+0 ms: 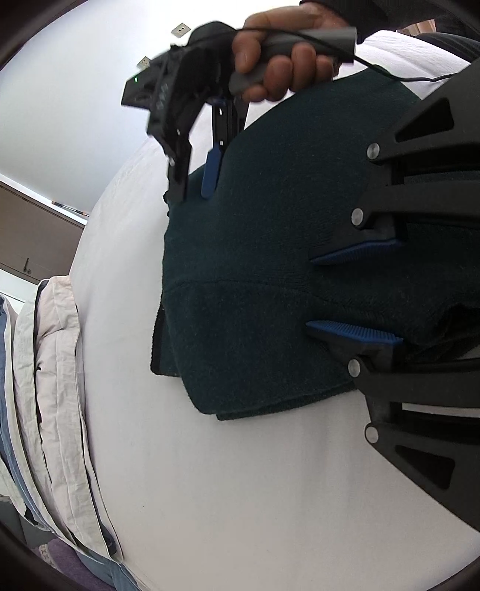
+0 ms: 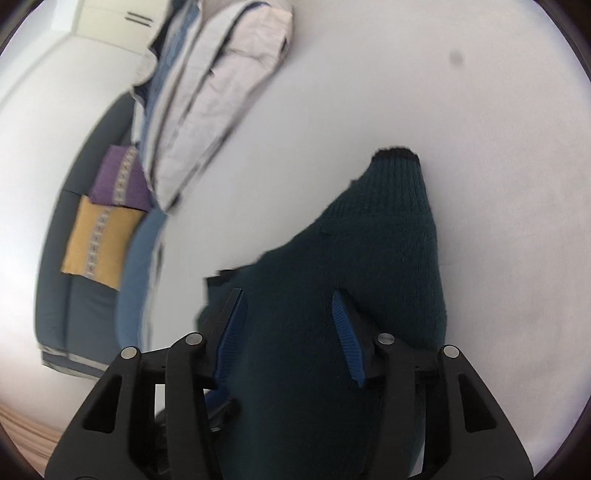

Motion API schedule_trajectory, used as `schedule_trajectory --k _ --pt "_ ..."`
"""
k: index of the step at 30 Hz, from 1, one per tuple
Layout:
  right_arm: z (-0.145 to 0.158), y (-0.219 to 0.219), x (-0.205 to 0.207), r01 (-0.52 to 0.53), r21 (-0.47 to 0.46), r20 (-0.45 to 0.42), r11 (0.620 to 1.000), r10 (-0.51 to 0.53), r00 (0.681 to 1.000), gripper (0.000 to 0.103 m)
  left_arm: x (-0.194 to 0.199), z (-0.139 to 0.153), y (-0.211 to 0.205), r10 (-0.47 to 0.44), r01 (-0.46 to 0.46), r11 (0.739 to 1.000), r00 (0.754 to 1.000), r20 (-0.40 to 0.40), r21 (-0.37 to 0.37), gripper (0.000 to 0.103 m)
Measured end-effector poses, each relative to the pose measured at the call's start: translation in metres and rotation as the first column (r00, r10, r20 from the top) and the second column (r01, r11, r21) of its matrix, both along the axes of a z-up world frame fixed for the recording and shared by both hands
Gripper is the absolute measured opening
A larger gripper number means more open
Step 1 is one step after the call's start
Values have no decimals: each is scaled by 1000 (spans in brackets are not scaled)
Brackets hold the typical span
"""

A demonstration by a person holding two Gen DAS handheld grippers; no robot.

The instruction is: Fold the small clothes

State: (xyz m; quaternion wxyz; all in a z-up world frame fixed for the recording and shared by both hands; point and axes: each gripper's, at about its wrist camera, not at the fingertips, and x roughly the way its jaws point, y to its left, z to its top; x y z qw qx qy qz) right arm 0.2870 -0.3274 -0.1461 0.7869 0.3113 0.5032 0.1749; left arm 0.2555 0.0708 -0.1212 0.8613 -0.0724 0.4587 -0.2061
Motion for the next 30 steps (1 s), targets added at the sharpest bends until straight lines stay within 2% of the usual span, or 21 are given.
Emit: schedule_trajectory --k 1,2,3,4,8,13,15,18,20,21,23,26,30 --pt "-2 -2 1 -3 -10 17 1000 3 1000 38 1 0 0 -1 1 1000 1000 1 3 35" --pt "-5 -6 1 12 -3 12 1000 -12 1000 29 1 0 -1 -1 1 1000 1000 3 6 35" --pt "-8 -11 0 27 30 2 999 -27 1000 27 0 0 -1 -2 2 1000 1000 5 6 35" --pt "-7 -16 -2 39 61 -3 997 -39 999 27 -1 0 -1 -3 3 1000 1000 6 5 35" --pt "17 -21 -31 39 34 54 999 -41 998 33 0 0 0 -4 4 1000 1000 7 -4 35" --pt "49 -21 -97 -94 184 168 978 63 984 34 -2 -1 0 -4 4 1000 1000 12 2 35" --pt "51 -10 -120 -167 221 169 961 131 977 35 -2 -1 0 -3 3 1000 1000 13 3 35" --pt "33 14 -152 -260 157 126 953 241 962 49 -3 -2 0 -1 1 1000 1000 15 7 35" --pt "8 26 -166 -288 84 69 954 282 957 48 -3 -3 -1 -2 2 1000 1000 15 11 35" --pt "0 25 -173 -280 77 78 957 274 959 43 -3 -3 -2 -6 6 1000 1000 17 15 35" --pt "-1 18 -183 -253 105 123 962 240 963 43 -4 -3 -3 -7 7 1000 1000 20 21 35" --pt "-2 10 -189 -227 136 89 964 216 972 43 -5 -4 -4 -5 5 1000 1000 18 14 35" --pt "3 13 -208 -265 43 91 963 261 961 43 -7 -4 -3 -3 3 1000 1000 22 14 35"
